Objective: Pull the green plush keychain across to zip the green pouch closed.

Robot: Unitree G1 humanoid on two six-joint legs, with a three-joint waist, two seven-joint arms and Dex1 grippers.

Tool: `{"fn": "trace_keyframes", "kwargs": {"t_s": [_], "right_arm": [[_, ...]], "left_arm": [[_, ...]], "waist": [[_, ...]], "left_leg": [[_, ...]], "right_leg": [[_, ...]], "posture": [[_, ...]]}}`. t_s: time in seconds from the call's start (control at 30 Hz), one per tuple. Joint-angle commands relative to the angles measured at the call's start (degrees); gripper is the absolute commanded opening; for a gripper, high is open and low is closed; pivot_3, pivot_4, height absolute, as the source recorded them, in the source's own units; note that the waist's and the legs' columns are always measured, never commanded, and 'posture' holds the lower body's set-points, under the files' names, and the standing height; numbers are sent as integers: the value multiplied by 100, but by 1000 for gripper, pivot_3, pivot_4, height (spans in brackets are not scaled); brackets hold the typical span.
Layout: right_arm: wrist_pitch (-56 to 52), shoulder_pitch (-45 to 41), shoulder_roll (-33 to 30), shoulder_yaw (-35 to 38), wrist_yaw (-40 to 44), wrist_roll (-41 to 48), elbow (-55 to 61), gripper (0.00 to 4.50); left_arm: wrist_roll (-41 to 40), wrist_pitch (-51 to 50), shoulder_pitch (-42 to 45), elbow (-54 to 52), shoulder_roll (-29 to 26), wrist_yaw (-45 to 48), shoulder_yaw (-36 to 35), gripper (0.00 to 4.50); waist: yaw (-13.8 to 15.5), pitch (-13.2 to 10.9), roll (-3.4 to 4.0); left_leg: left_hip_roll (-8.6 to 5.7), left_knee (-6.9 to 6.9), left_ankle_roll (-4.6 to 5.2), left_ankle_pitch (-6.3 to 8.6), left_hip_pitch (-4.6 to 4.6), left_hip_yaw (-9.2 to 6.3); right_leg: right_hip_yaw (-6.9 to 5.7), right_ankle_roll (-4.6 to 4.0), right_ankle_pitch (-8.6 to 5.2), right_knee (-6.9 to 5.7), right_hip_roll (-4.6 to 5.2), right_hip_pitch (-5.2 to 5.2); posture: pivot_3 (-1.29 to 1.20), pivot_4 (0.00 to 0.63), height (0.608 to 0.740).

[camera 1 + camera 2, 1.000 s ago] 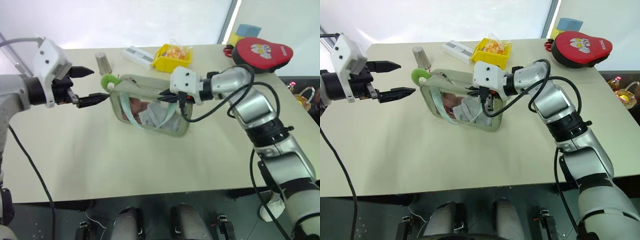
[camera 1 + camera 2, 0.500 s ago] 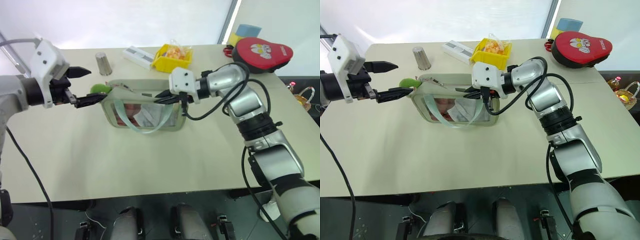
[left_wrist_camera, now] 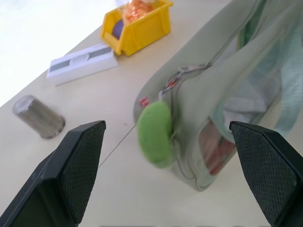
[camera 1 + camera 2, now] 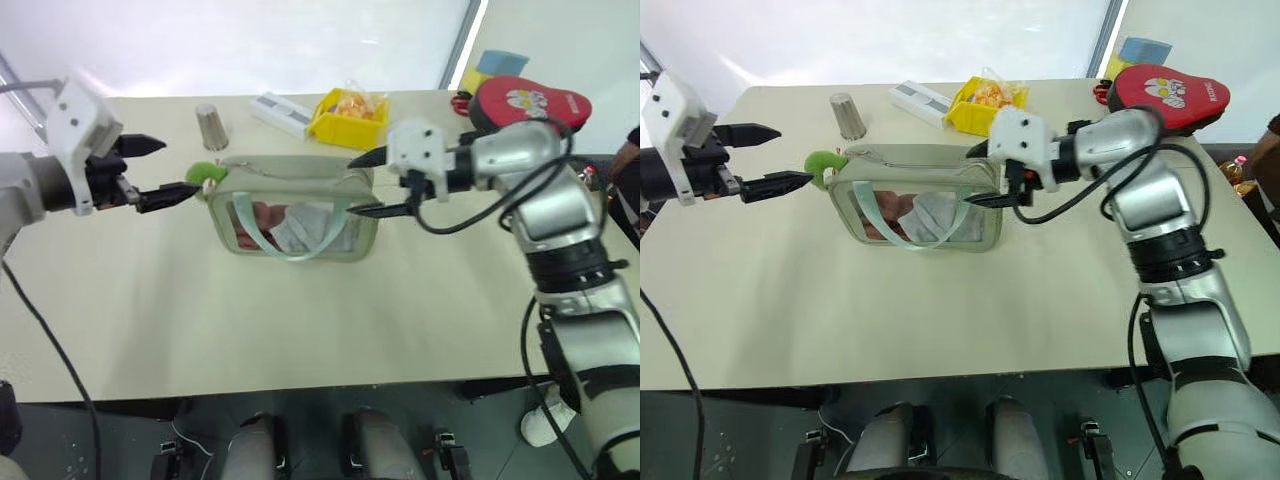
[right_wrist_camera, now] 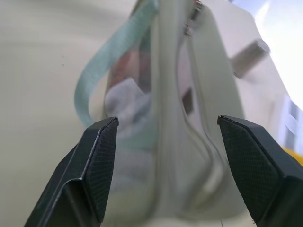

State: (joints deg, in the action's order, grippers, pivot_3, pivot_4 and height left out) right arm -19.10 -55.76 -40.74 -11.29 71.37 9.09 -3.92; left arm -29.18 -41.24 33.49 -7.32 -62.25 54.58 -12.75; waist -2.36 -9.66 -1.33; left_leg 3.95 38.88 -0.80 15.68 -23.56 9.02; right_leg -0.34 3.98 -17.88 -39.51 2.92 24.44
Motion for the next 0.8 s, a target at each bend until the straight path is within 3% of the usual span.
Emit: {"fn": "trace_keyframes", "kwargs": {"t_s": [0.03, 0.17, 0.2, 0.27, 0.43, 0.6, 0.8], "right_arm": [[-333, 208, -145, 205, -64, 150, 448, 3492], [-382, 421, 73, 137, -348, 79, 373, 3492], [-394, 495, 105, 108, -333, 104, 389, 3266], [-425, 615, 152, 79, -303, 157, 461, 2661], [-360, 613, 218, 24, -316, 124, 433, 65], [-352, 620, 191, -13, -268, 111, 474, 21], [-367, 634, 180, -14, -306, 92, 466, 21]], "left_arm": [[133, 231, -47, 136, -112, -34, -289, 4500], [239, 405, 51, 473, -107, 45, -161, 4500], [267, 430, 76, 596, -92, 60, -125, 4500], [337, 533, 87, 792, -36, 83, -52, 4500], [651, 900, 414, 1264, 358, -72, 289, 4500], [738, 911, 769, 1492, 632, -14, 483, 4500], [815, 932, 963, 1534, 360, 220, 361, 4500]], "waist": [[-15, 0, 0], [-17, 0, 0], [-13, 0, 0], [-4, 0, 0], [19, 2, -3], [-13, 2, -3], [-13, 2, -3]], "left_leg": [[0, -1, 0, 0, 0, 0], [-1, 0, 0, 0, 1, 3], [-1, -1, 0, 0, 1, 3], [-2, 0, 0, 0, 1, 4], [-4, 2, 1, 0, 1, 3], [-3, 3, 1, 1, 0, 4], [-1, 3, 1, 1, 0, 4]], "right_leg": [[0, 0, 0, 0, -2, 0], [1, 0, 0, 1, -3, 1], [1, 0, 0, 1, -3, 1], [1, 0, 0, 1, -3, 1], [0, 0, 0, 1, -3, -3], [0, 0, 0, 1, -3, -2], [0, 0, 0, 0, -4, 0]], "posture": [[0, 150, 740], [0, 150, 740], [0, 150, 740], [0, 150, 740], [0, 150, 740], [0, 150, 740], [0, 150, 740]]}}
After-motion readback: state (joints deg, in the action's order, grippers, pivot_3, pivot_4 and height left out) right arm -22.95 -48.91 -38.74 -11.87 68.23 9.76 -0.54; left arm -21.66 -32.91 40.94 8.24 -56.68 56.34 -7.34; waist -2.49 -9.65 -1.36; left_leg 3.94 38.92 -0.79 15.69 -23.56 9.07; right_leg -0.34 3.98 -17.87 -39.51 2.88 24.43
